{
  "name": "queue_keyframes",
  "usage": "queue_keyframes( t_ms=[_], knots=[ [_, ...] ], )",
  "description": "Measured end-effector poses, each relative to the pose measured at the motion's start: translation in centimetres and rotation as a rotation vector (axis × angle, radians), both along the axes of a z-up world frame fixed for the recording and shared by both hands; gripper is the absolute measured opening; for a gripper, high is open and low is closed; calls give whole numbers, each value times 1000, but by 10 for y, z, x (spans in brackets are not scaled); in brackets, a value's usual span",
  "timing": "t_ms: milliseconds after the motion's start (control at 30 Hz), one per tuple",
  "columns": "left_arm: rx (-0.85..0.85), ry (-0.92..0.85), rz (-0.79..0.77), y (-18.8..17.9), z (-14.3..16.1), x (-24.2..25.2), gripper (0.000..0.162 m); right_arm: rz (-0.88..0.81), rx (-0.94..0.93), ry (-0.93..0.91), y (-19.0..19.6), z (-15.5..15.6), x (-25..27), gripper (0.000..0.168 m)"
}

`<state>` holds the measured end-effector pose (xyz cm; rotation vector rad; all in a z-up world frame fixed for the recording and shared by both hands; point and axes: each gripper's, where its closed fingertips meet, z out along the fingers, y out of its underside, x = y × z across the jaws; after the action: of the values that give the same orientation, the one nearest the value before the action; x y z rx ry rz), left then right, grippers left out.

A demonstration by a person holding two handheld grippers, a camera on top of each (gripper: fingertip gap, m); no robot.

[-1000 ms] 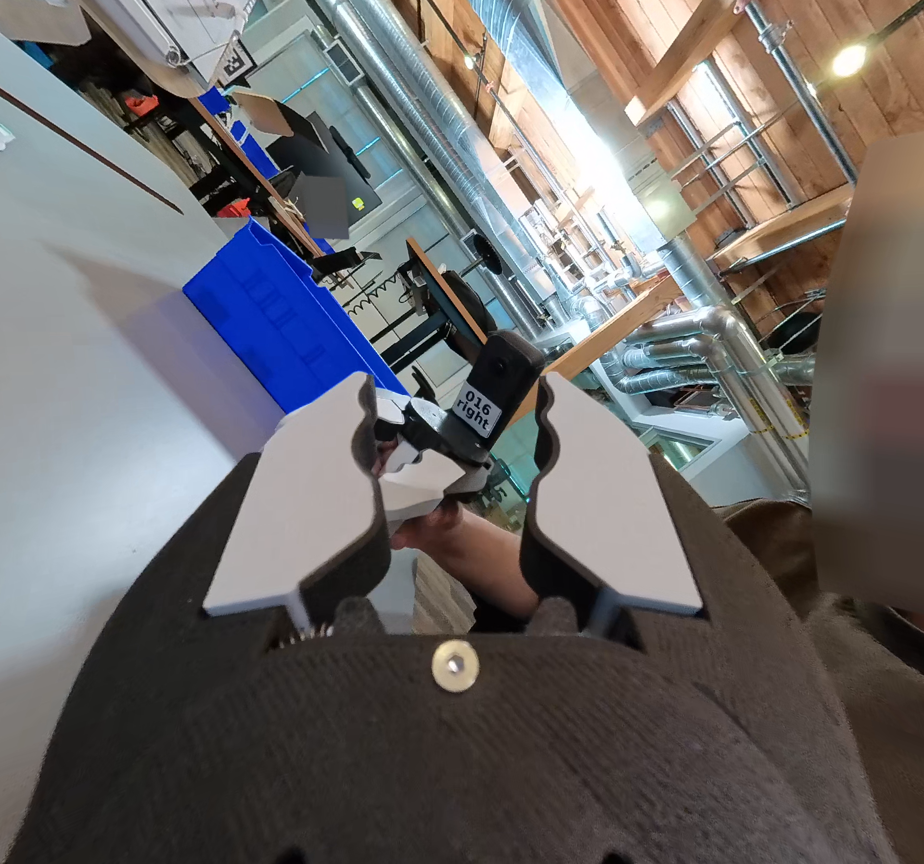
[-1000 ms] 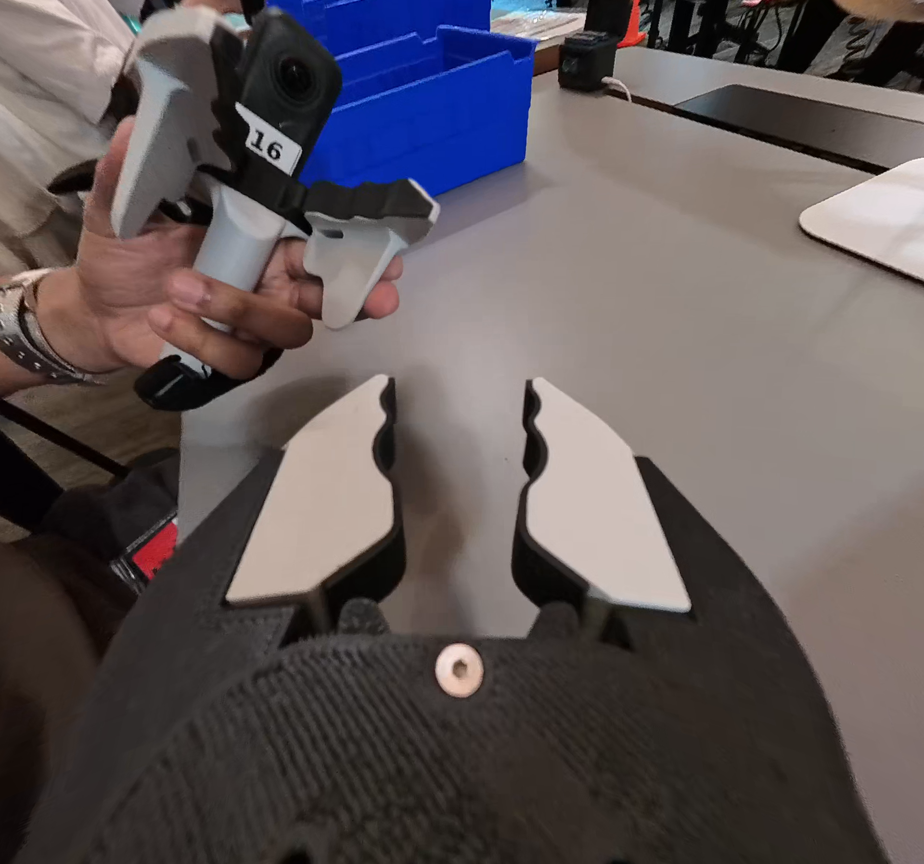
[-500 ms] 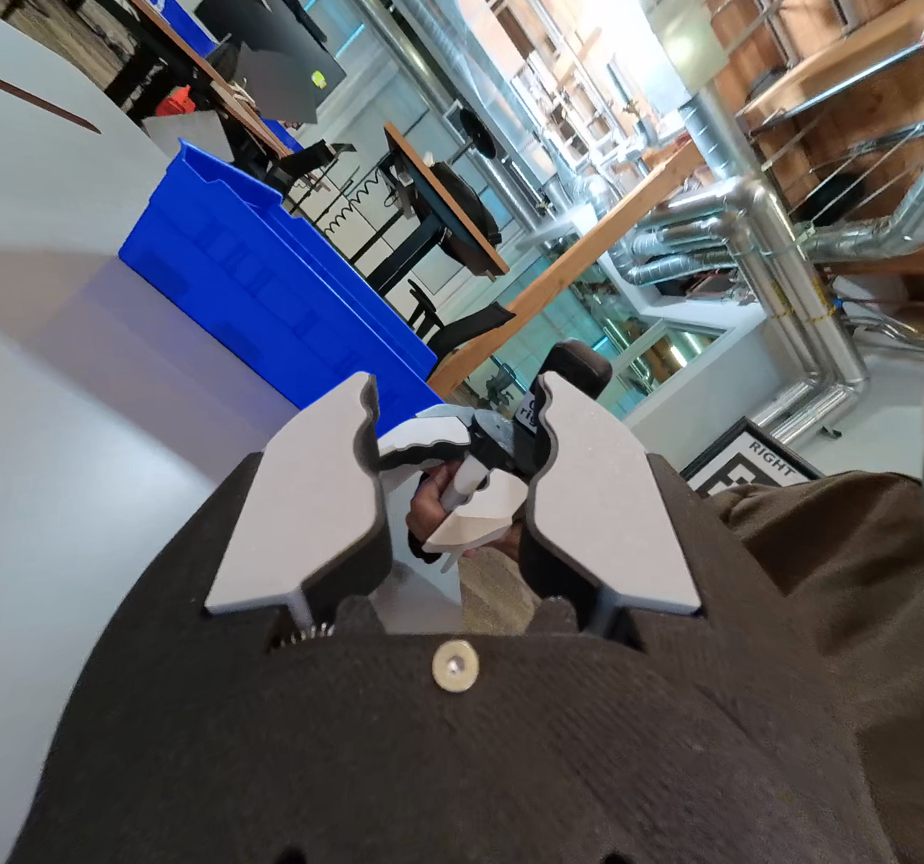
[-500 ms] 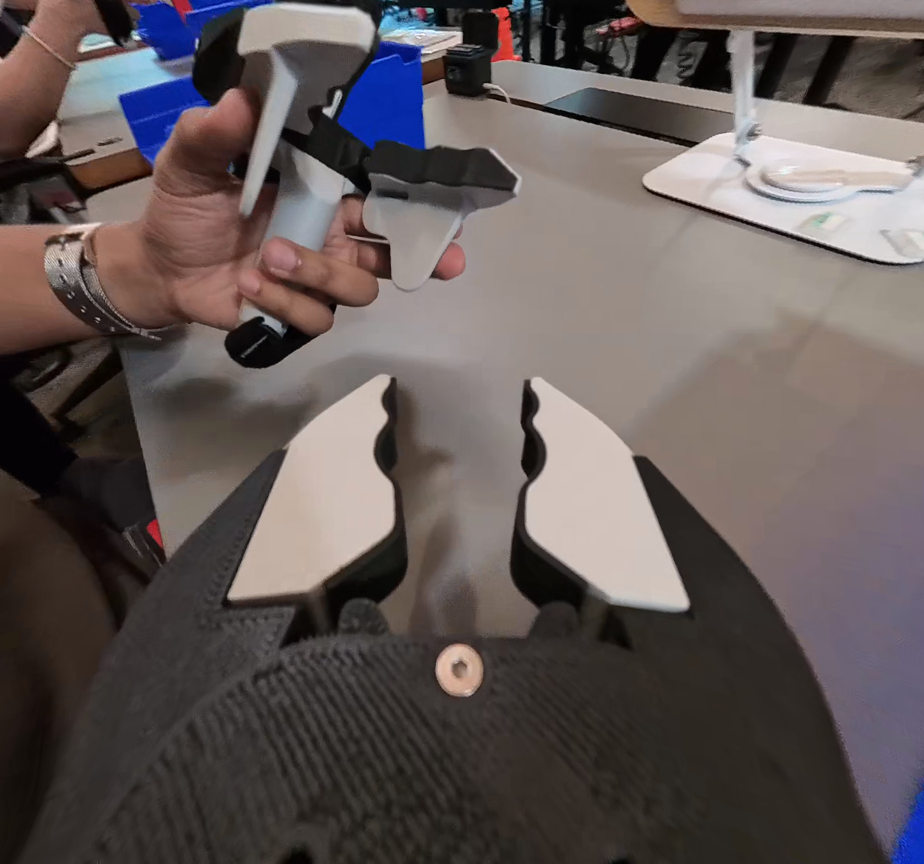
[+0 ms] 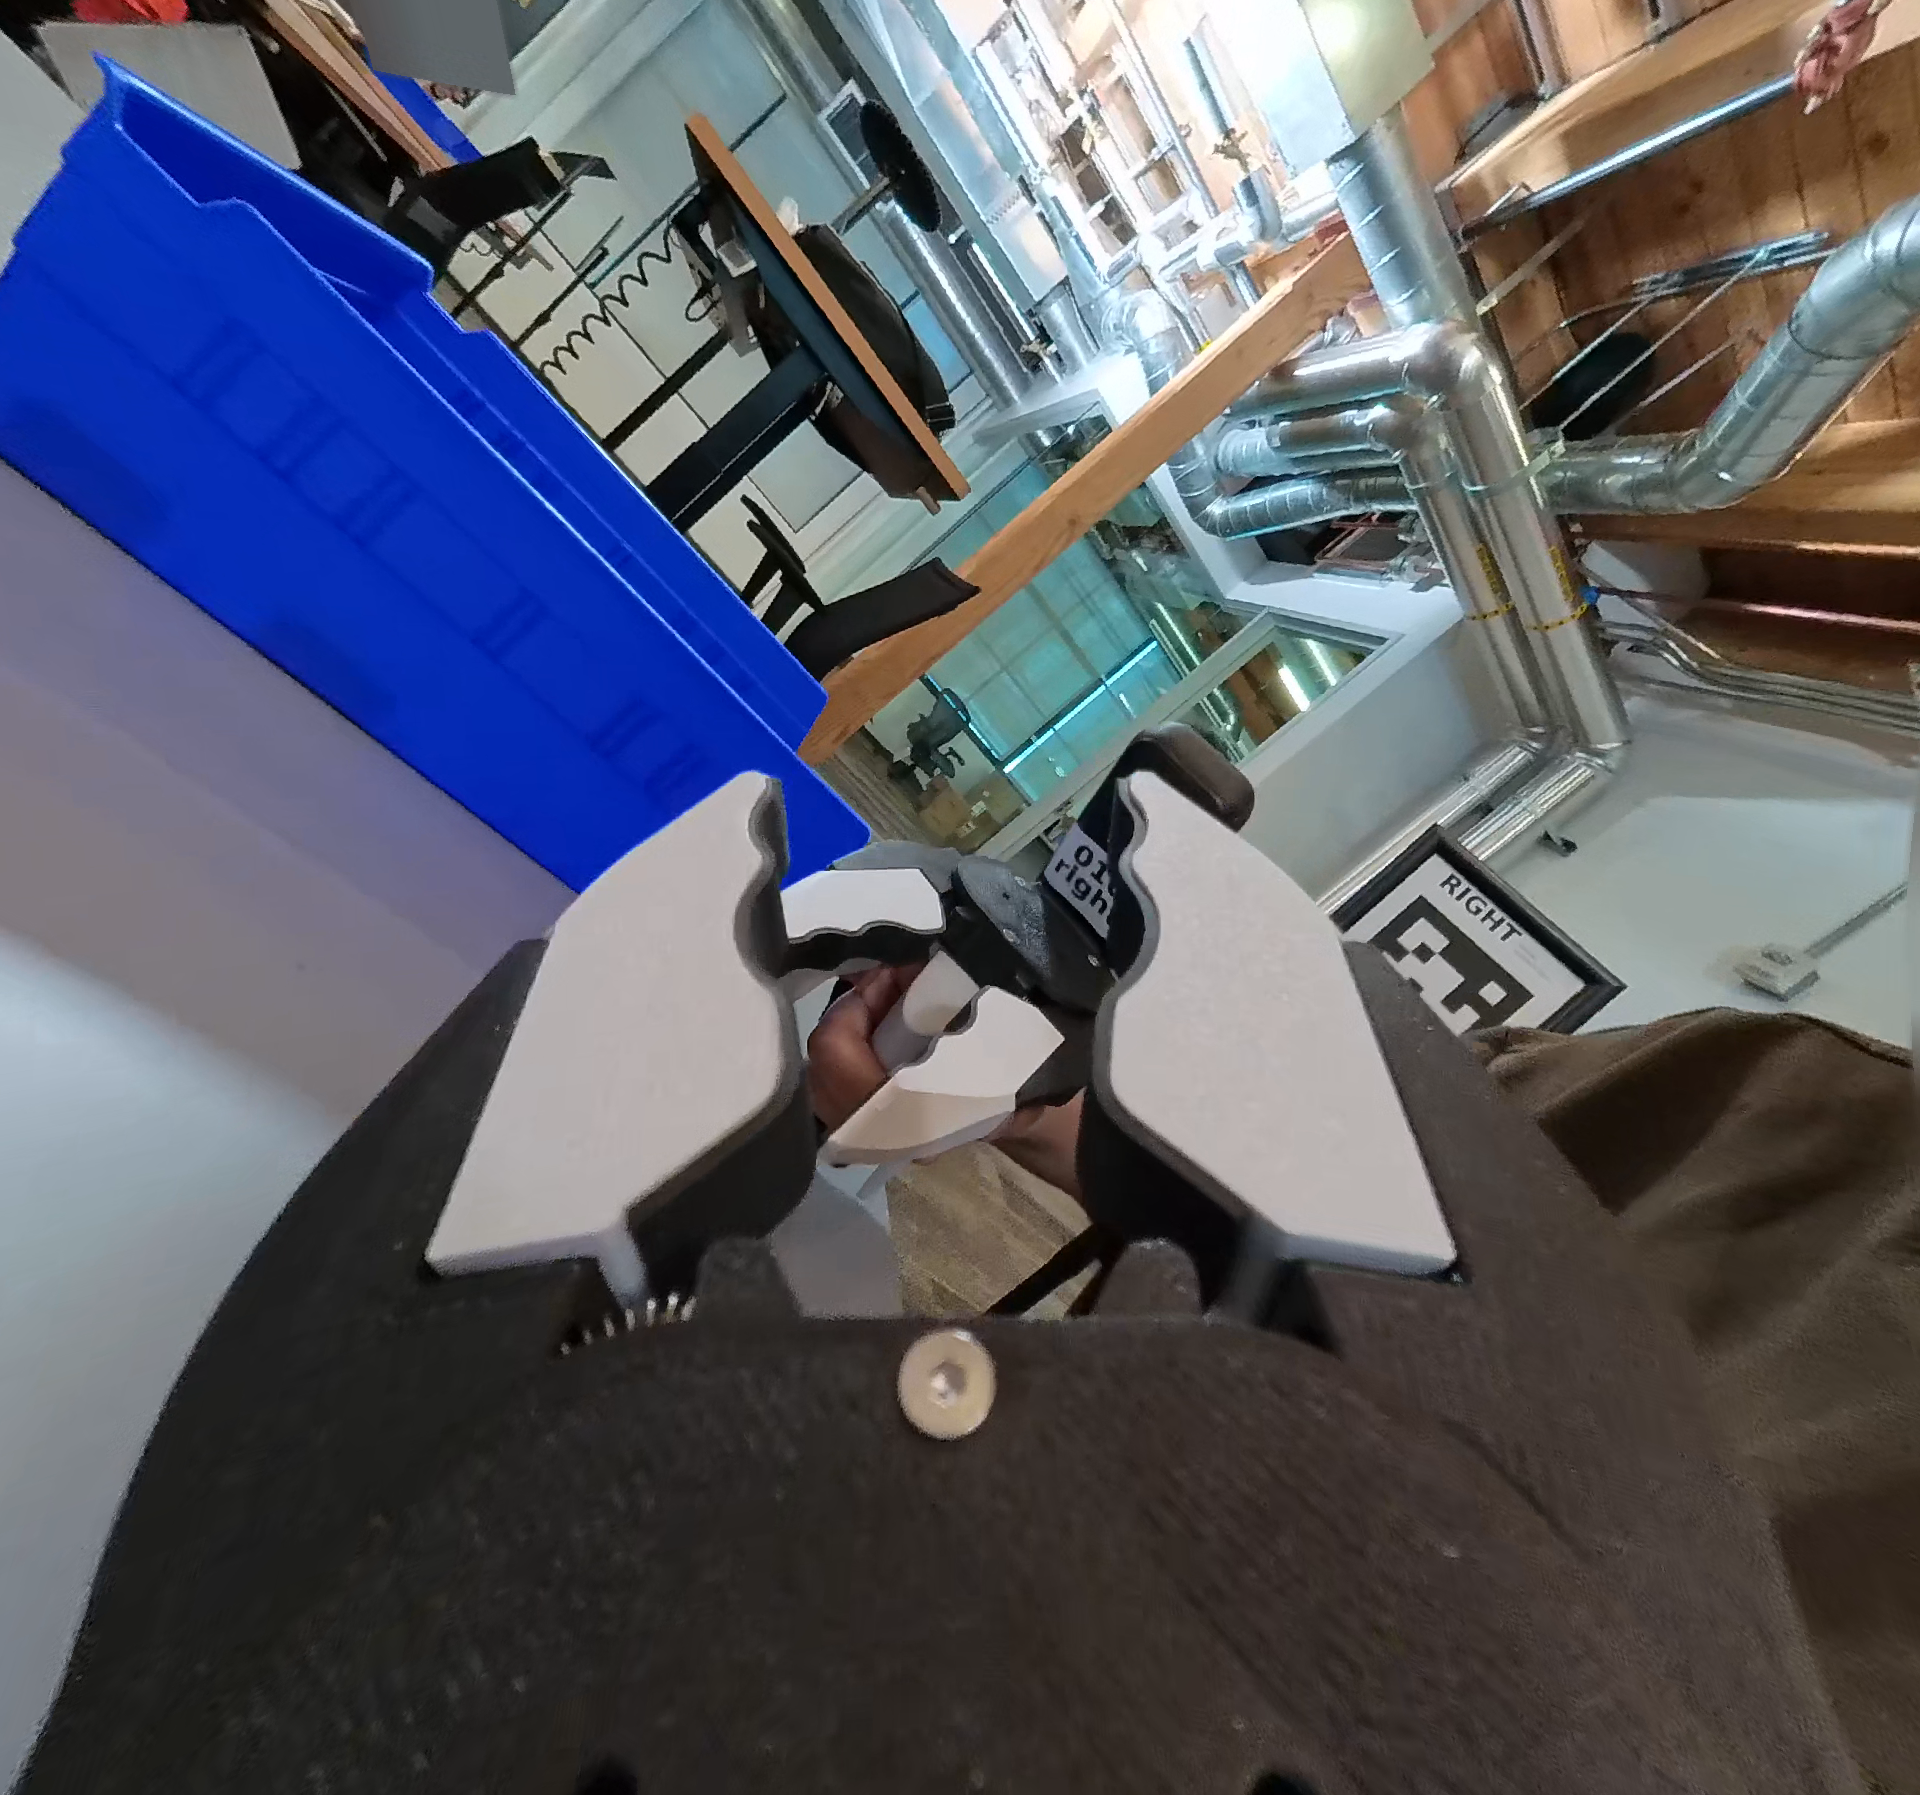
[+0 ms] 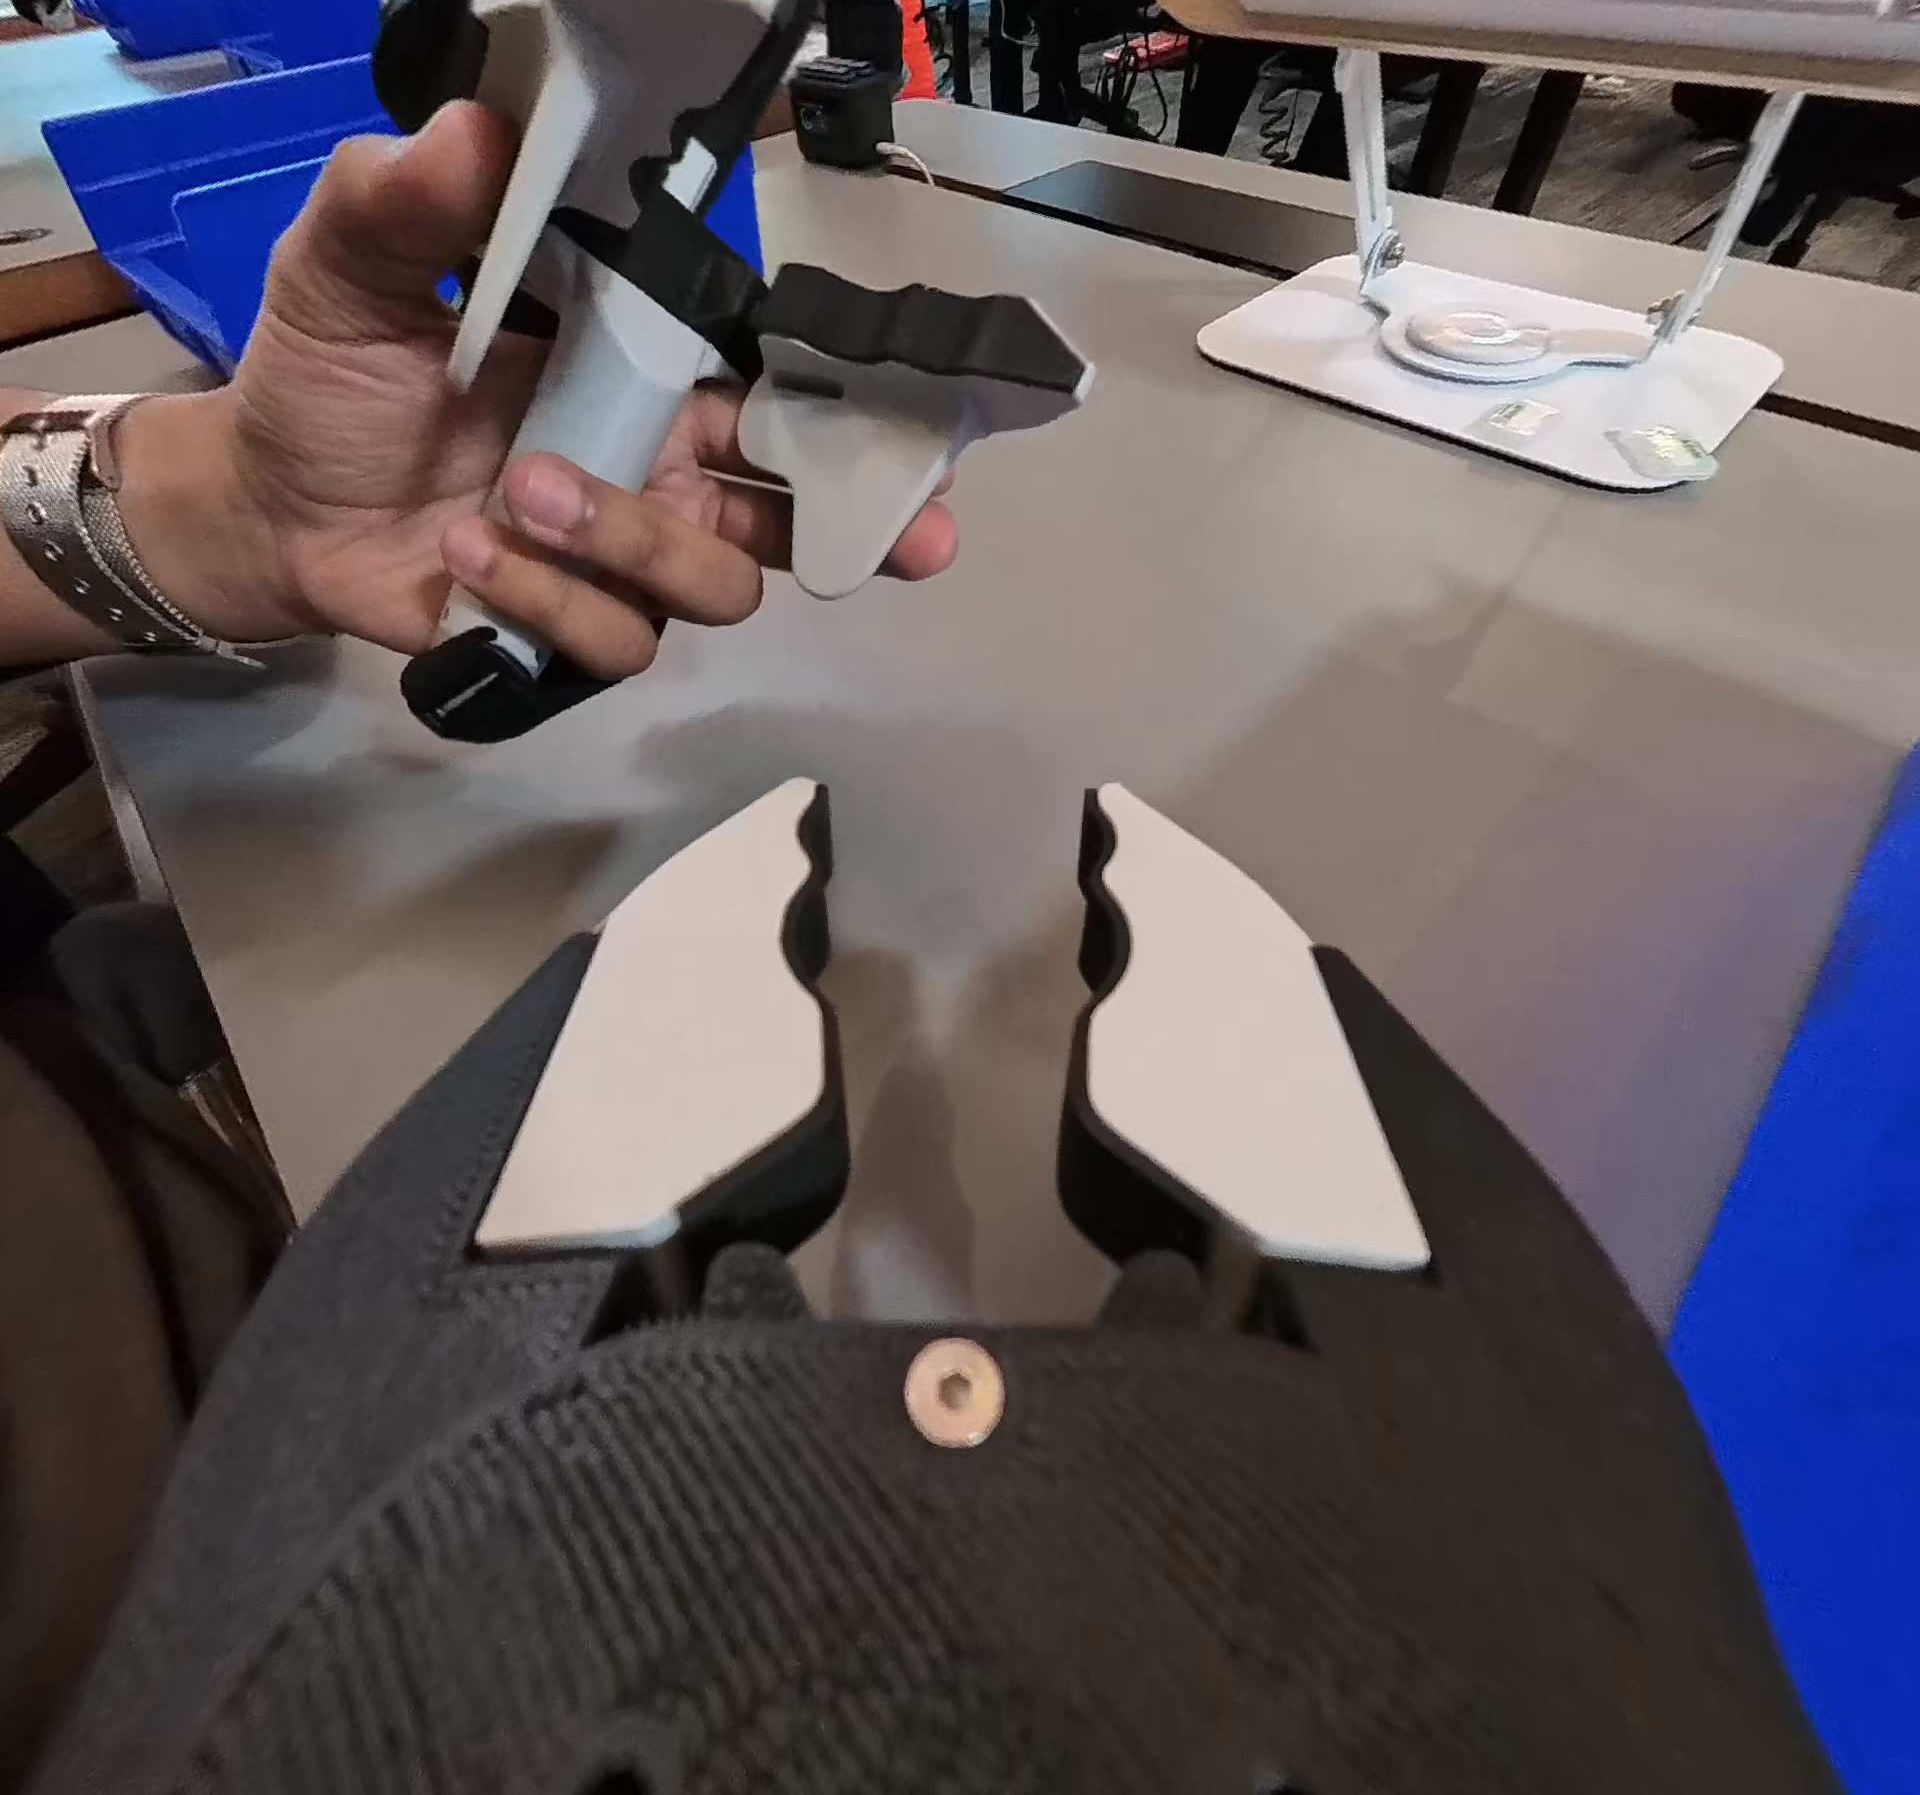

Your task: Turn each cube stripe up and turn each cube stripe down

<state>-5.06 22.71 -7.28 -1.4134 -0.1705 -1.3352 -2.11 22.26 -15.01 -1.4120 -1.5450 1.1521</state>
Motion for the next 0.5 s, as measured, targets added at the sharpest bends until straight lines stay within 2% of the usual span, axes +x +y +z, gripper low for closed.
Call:
queue_keyframes(
  t_ms=[233,500],
  knots=[
    [-8,39,51,-18,-3,-8,60,84,11,19,-16,4,-19,46],
    [-9,14,233,-60,-1,-46,60,254,14,23,-55,4,-55,46]
  ],
)
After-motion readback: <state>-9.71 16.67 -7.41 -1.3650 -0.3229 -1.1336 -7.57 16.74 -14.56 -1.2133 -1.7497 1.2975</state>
